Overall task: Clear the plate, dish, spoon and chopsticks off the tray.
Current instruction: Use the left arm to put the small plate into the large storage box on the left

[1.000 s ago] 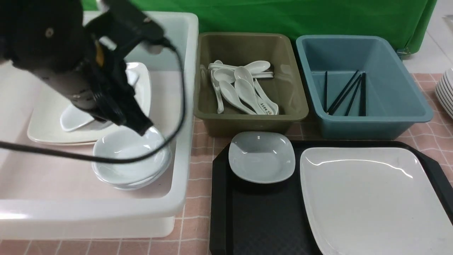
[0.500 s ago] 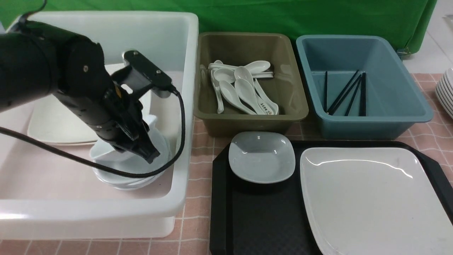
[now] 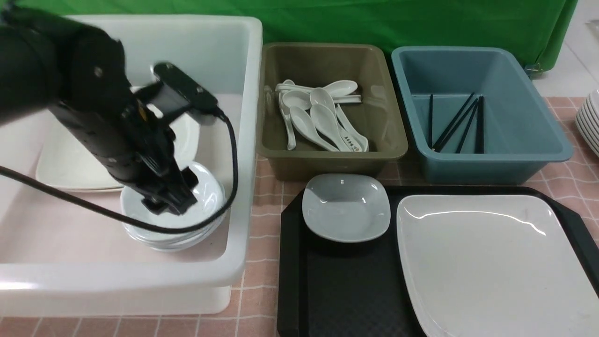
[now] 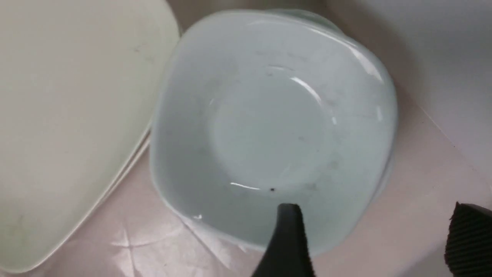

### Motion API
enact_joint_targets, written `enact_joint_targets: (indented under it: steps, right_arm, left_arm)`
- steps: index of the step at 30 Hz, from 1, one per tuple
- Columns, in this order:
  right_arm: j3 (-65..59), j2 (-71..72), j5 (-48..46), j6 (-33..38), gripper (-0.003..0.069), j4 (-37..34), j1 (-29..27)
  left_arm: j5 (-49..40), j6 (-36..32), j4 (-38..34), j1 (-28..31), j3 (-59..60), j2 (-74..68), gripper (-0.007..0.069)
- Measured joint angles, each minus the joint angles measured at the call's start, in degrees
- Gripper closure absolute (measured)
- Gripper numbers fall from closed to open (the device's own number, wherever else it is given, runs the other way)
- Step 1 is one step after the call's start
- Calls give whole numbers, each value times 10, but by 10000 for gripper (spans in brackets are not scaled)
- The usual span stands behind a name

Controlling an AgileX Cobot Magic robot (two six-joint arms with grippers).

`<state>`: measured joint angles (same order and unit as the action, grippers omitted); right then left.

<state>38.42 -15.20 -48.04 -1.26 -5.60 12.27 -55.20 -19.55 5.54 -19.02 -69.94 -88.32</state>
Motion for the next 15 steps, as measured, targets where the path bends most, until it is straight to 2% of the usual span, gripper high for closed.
enact_joint_targets:
  steps: [3, 6, 8, 9, 11, 13, 15]
  right_arm:
    - [0, 0, 0, 0, 419, 0, 0]
    - [0, 0, 0, 0, 419, 0, 0]
    - [0, 0, 0, 0, 419, 0, 0]
    - [0, 0, 0, 0, 419, 0, 0]
    - [0, 0, 0, 0, 419, 0, 0]
    - [0, 0, 0, 0, 419, 0, 0]
    - [0, 0, 0, 0, 419, 0, 0]
  left_arm:
    - [-30, 2, -28, 0, -32, 40, 78]
    - [-35, -10, -114, -9, -48, 65, 108]
    - [-38, -37, -191, -35, -52, 71, 194]
    - [-38, -41, -206, -42, -52, 71, 205]
    - [-26, -59, -270, -102, -52, 61, 362]
    - [4, -64, -284, -168, -53, 39, 531]
    - [22, -66, -278, -215, -53, 16, 589]
